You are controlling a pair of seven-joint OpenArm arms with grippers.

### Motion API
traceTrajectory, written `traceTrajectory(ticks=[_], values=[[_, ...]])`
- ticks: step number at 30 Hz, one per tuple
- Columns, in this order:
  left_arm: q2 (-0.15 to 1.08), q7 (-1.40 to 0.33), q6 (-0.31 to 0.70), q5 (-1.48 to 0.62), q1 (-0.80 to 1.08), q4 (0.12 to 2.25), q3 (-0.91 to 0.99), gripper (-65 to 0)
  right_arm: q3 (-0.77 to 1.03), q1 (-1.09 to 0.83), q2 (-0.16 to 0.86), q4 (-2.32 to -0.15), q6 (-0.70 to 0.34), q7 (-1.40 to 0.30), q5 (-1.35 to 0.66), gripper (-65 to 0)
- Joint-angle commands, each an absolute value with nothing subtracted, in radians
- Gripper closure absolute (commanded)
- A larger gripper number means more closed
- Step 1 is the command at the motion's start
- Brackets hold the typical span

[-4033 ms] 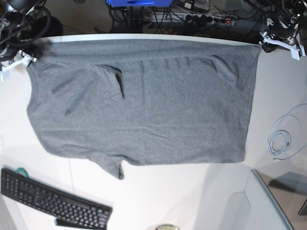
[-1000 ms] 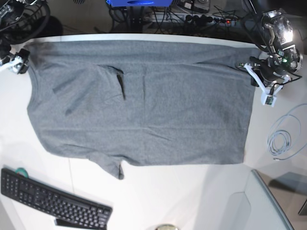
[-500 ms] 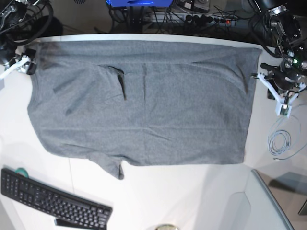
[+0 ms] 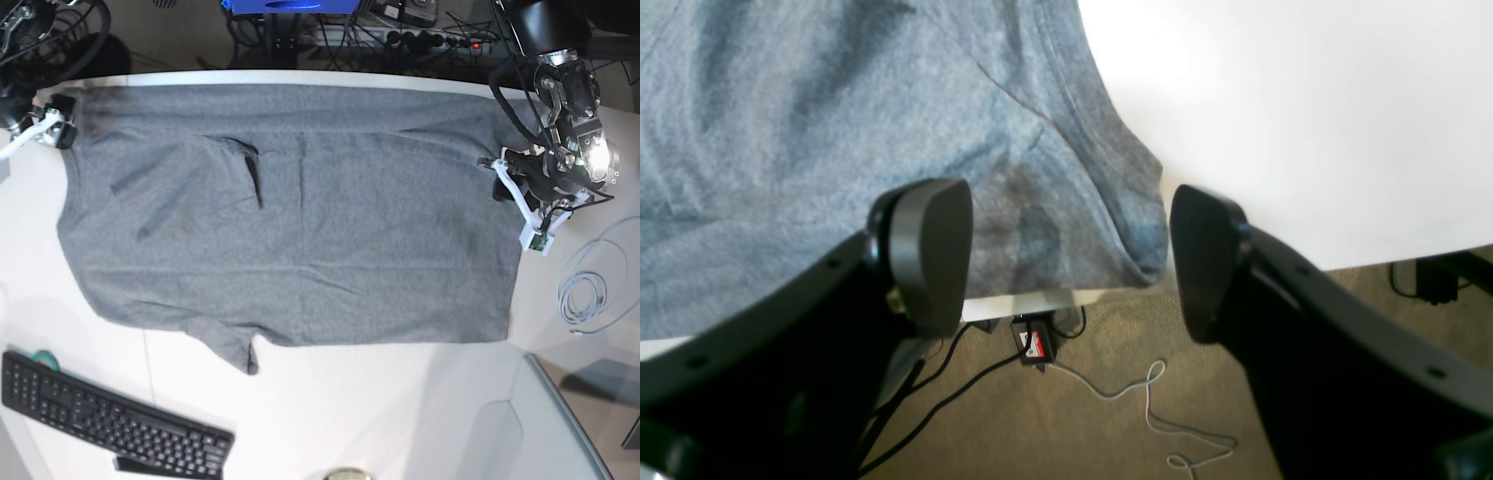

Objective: Layout the t-shirt on the table in an organized manner, then fold the t-shirt properly
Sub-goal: 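Grasp the shirt side edge with the left gripper and tug it outward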

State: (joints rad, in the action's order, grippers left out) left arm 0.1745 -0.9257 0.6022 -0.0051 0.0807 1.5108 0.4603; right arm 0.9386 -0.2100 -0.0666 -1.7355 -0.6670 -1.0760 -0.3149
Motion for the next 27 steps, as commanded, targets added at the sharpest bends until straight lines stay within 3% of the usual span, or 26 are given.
traceTrajectory(ticks=[1,16,18,22,27], values=[[0.188,-0.914,0.596,-0.01,0.073,1.52,0.464,-28.1,0.943,-0.205,-0.056,-1.758,-0.677,-1.063,-0.329,-43.8],[0.188,-0.852,0.596,-0.01,0.073,1.431,0.463,-27.8,0.943,-0.205,-0.056,-1.758,-0.679,-1.063,-0.329,-43.8],[0.188,-0.851,0.596,-0.01,0.071,1.409,0.463,-22.9,0.946,-0.205,-0.056,-1.758,-0.679,-1.063,-0.329,-43.8],[0.188,-0.849,0.596,-0.012,0.047,1.353,0.466,-1.3,0.949,-0.205,-0.056,-1.758,-0.679,-1.064,-0.329,-43.8],[0.188,-0.849,0.595,-0.013,0.042,1.406,0.475,0.0,0.943,-0.219,-0.056,-1.758,-0.679,-1.059,-0.329,-43.8]])
